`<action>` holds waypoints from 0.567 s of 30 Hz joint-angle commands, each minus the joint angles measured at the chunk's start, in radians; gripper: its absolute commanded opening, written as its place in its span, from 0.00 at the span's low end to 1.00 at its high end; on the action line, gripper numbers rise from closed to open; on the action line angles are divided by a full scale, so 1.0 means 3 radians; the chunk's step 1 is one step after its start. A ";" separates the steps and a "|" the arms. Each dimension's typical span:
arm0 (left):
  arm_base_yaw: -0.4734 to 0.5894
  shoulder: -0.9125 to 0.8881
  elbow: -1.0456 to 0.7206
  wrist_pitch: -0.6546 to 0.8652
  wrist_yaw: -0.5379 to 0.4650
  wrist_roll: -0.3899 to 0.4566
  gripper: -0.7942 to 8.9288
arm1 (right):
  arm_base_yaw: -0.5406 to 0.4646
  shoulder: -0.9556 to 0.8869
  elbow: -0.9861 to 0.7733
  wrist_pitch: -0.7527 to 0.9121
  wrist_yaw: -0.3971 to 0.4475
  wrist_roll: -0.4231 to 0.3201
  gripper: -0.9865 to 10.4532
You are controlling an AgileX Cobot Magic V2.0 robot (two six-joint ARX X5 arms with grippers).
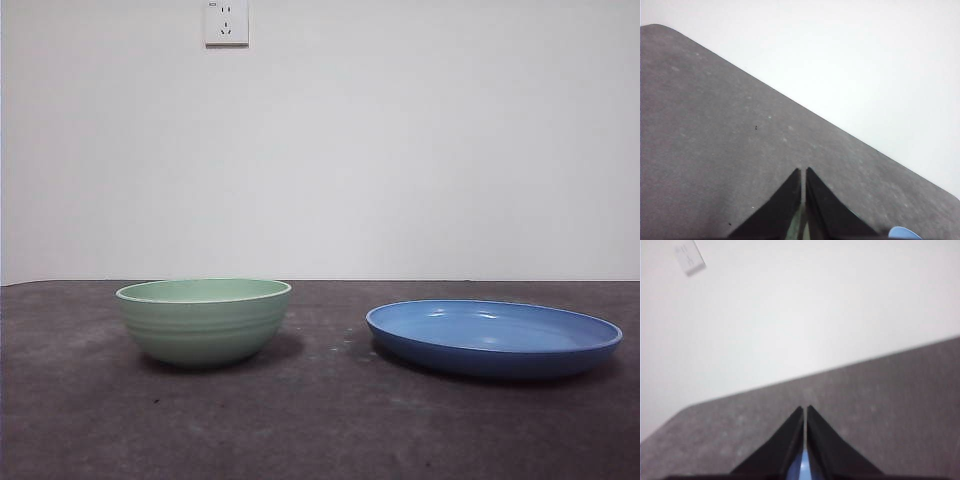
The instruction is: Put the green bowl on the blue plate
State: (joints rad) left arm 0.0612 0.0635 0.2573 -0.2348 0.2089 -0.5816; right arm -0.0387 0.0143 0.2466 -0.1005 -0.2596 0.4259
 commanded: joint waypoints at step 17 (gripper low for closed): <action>-0.0024 0.1661 0.1888 -0.1395 0.0811 0.1320 0.10 | 0.0013 0.1525 0.1906 -0.1682 -0.0510 -0.0933 0.09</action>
State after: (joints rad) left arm 0.0563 0.5476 0.7994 -0.6510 0.4400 -0.2474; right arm -0.0380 0.4477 0.7902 -0.5804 -0.3969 0.2050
